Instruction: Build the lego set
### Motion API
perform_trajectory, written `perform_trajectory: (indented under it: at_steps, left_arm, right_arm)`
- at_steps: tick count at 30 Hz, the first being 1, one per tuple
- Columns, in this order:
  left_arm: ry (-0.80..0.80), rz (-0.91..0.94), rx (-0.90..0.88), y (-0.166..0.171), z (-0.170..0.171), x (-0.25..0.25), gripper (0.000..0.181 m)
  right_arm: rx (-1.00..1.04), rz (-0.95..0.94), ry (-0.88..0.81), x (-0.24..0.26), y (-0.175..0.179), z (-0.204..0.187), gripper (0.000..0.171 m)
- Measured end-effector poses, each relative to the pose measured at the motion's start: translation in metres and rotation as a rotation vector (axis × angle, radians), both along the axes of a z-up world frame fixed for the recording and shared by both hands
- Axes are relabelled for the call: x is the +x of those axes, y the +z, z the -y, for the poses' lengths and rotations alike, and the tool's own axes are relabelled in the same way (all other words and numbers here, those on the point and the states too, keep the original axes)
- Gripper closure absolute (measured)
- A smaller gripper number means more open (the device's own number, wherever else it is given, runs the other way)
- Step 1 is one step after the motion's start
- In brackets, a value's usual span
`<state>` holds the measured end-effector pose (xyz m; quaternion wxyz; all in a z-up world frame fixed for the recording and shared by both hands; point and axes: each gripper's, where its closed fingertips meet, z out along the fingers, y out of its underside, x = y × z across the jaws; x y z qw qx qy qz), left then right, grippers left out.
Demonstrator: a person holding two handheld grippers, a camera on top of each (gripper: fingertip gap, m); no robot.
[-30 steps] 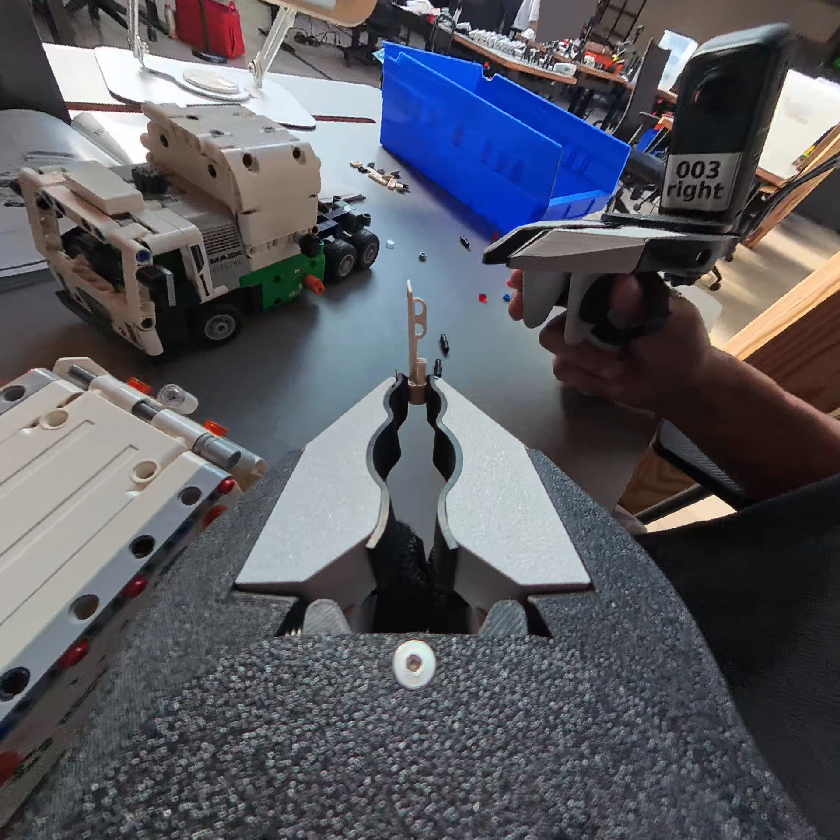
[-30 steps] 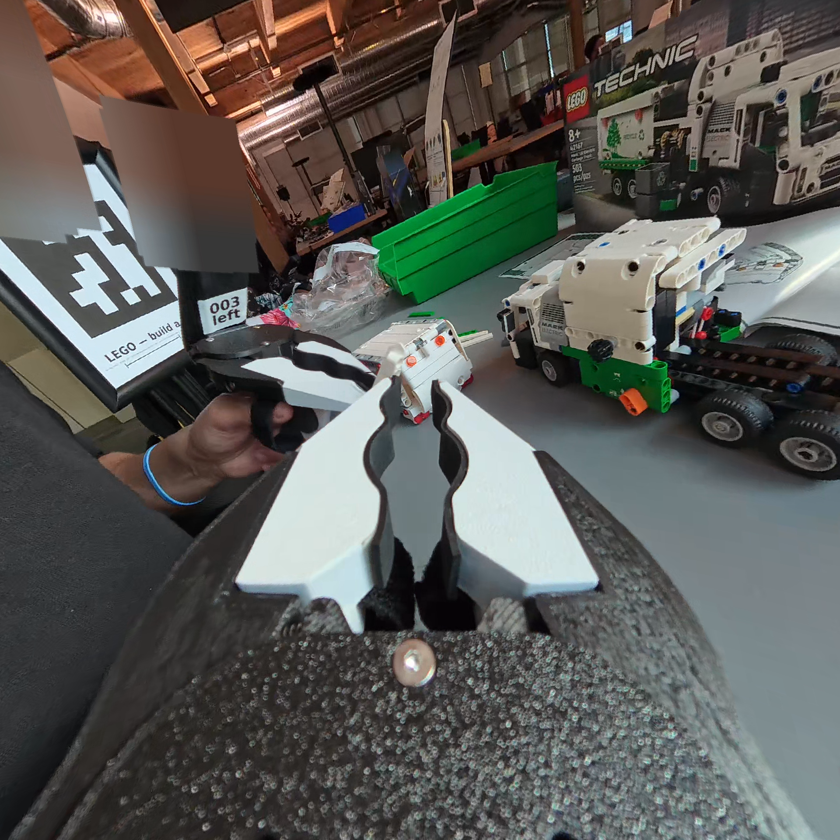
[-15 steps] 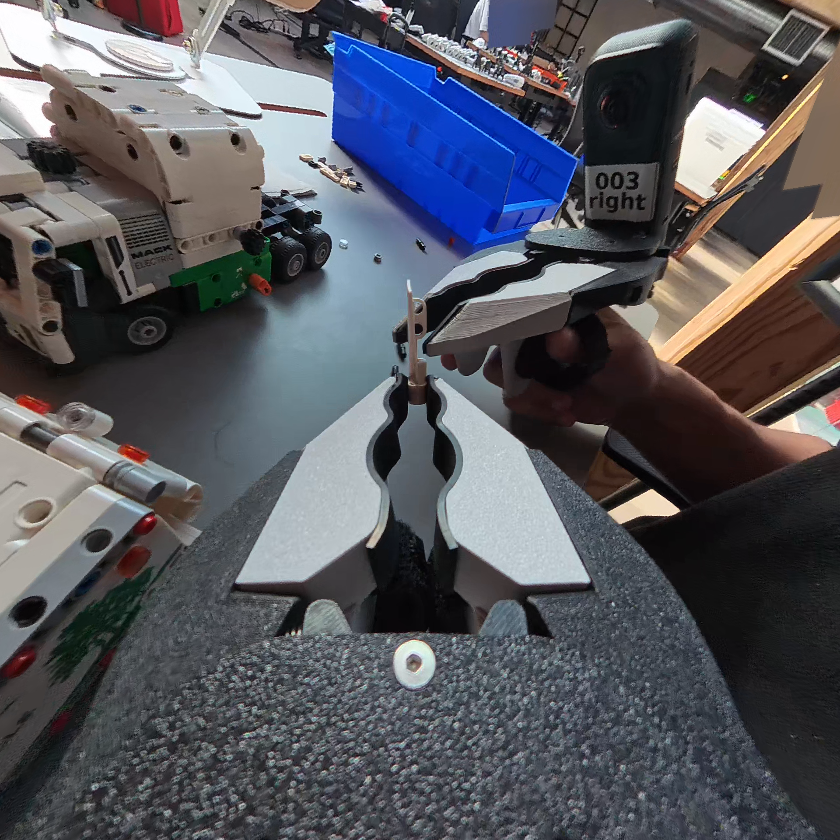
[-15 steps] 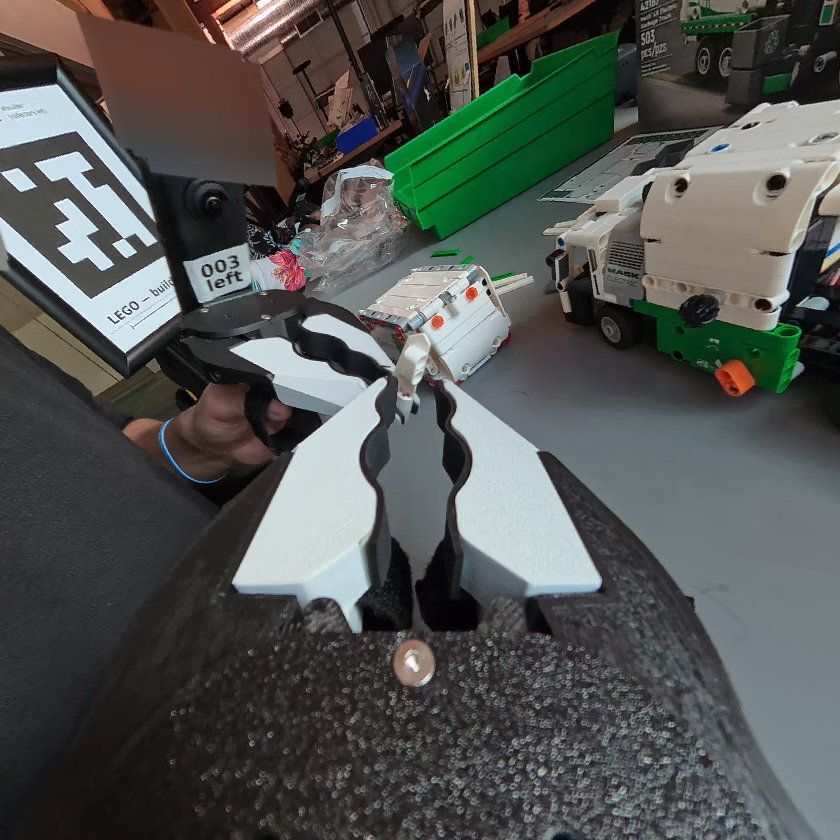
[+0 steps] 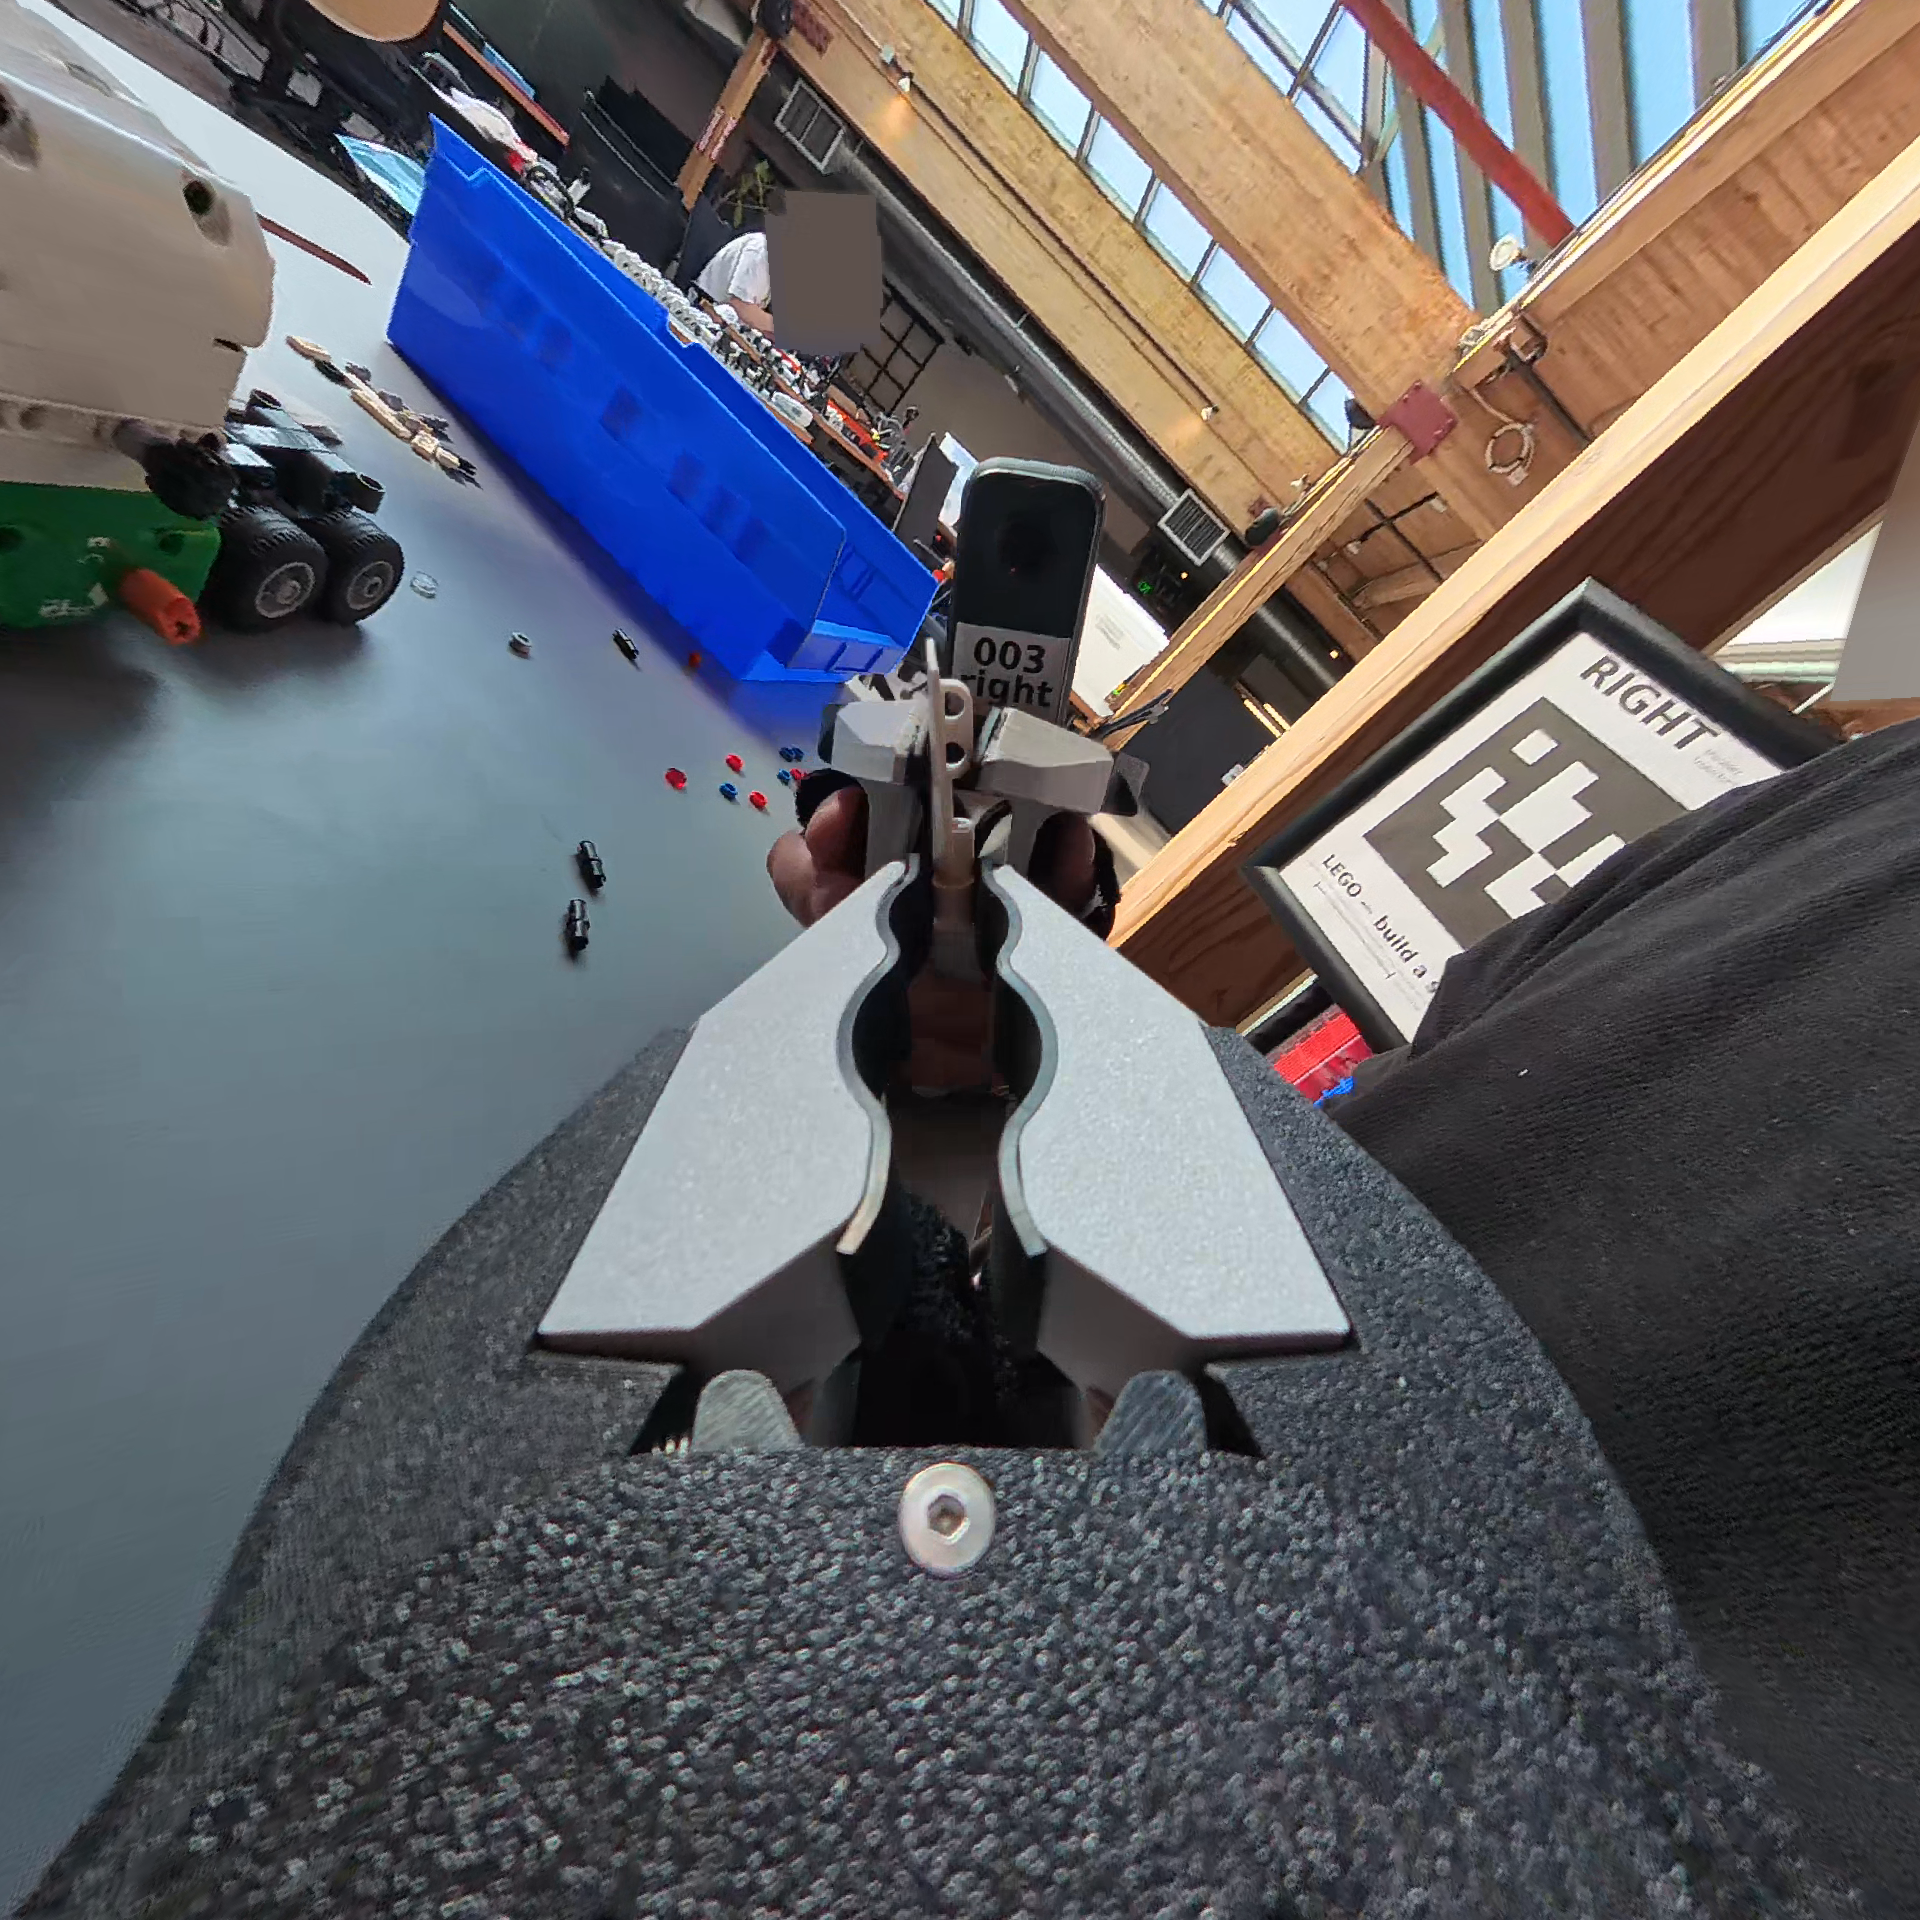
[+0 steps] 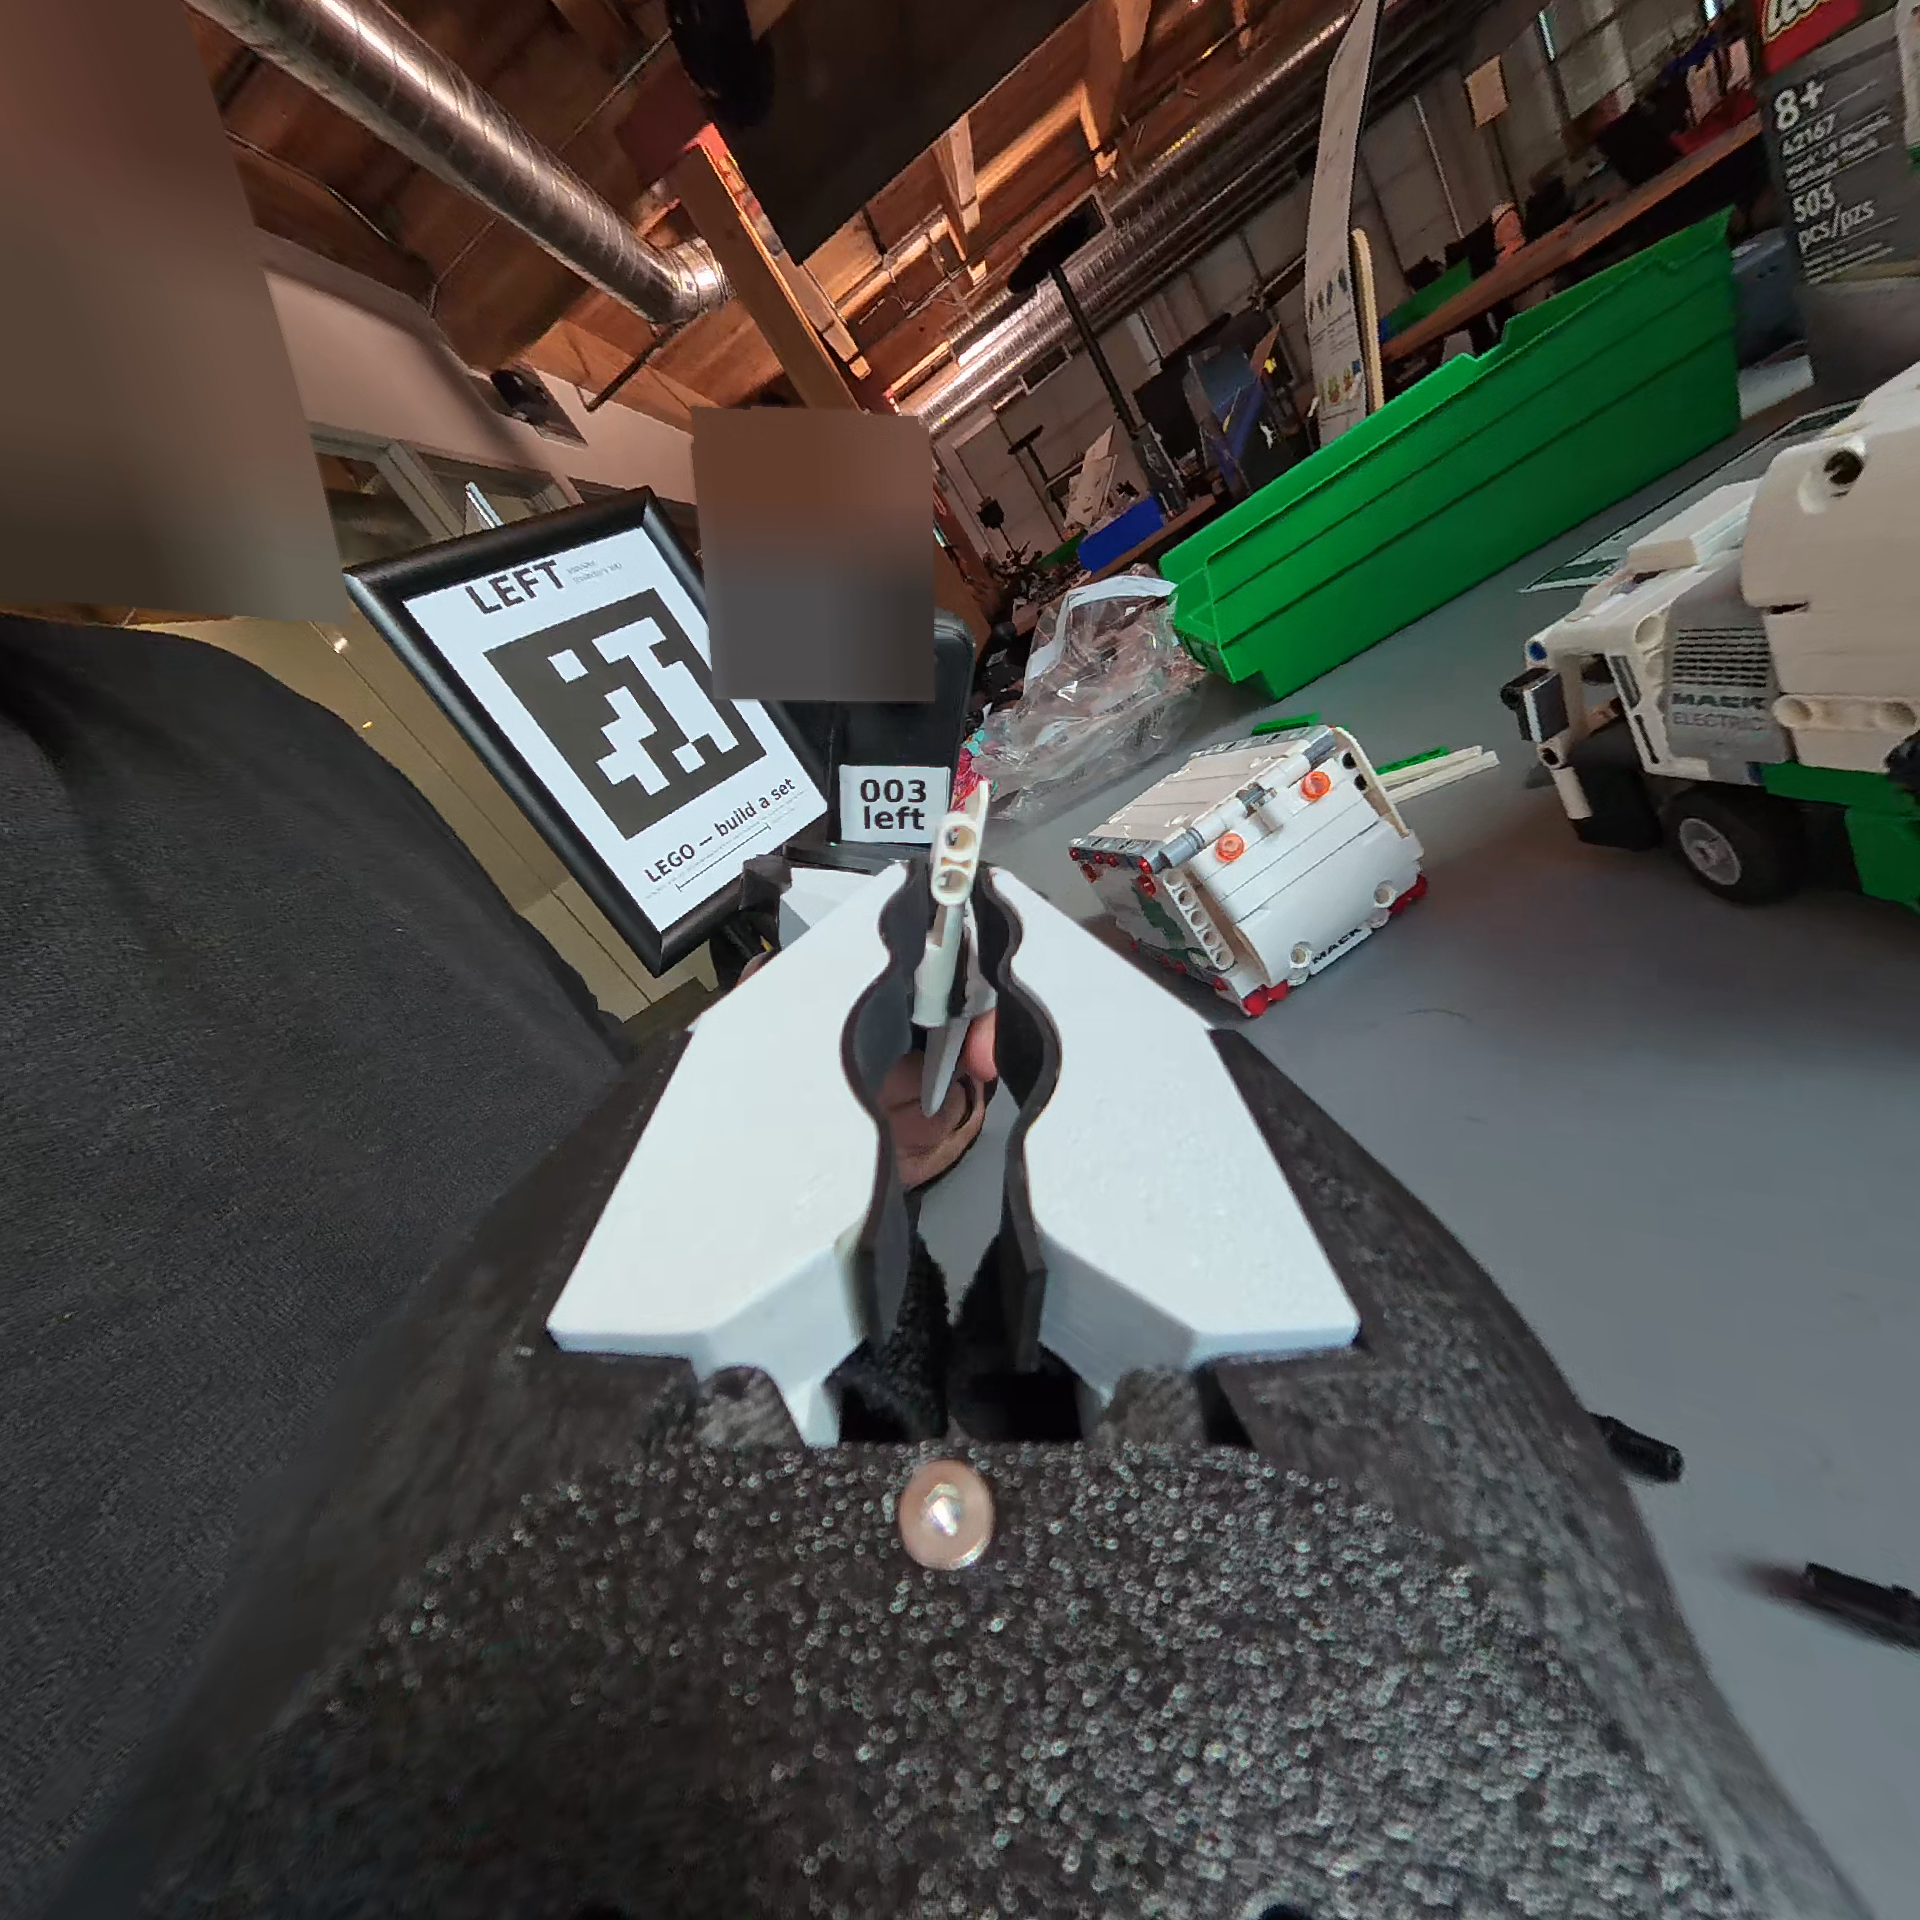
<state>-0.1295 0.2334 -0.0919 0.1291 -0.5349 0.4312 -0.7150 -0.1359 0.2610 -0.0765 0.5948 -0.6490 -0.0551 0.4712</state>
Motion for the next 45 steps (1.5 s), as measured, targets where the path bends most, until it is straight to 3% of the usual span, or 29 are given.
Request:
perform_trajectory:
  at_steps: [4,12,15,17,20,26,38,45]
  left_arm:
    - [-0.007,0.022,-0.094,0.005,-0.006,0.0,0.176]
    - [0.014,-0.028,0.059,-0.005,-0.012,0.003,0.175]
    - [0.035,-0.044,0.091,-0.008,-0.017,0.003,0.157]
    - [0.058,-0.037,0.106,-0.007,-0.022,0.002,0.154]
    - [0.045,-0.006,0.086,0.0,-0.025,0.0,0.155]
    - [-0.029,-0.007,0.12,-0.003,-0.016,-0.001,0.175]
    - [-0.234,-0.035,0.477,-0.021,0.009,-0.023,0.175]
    - [-0.298,-0.08,0.671,-0.033,0.015,-0.027,0.175]
  right_arm:
    - [0.0,0.024,-0.006,0.0,-0.002,-0.003,0.168]
    - [-0.039,0.096,-0.025,0.001,-0.01,-0.008,0.169]
    - [-0.067,0.136,-0.068,0.005,-0.015,-0.011,0.169]
    - [-0.094,0.163,-0.057,0.003,-0.019,-0.009,0.169]
    - [-0.124,0.255,-0.049,-0.002,-0.027,-0.006,0.169]
    - [-0.138,0.362,0.008,-0.009,-0.032,0.003,0.169]
    - [-0.17,0.585,0.176,-0.026,-0.047,0.027,0.169]
    - [-0.218,0.734,0.193,-0.026,-0.059,0.033,0.169]
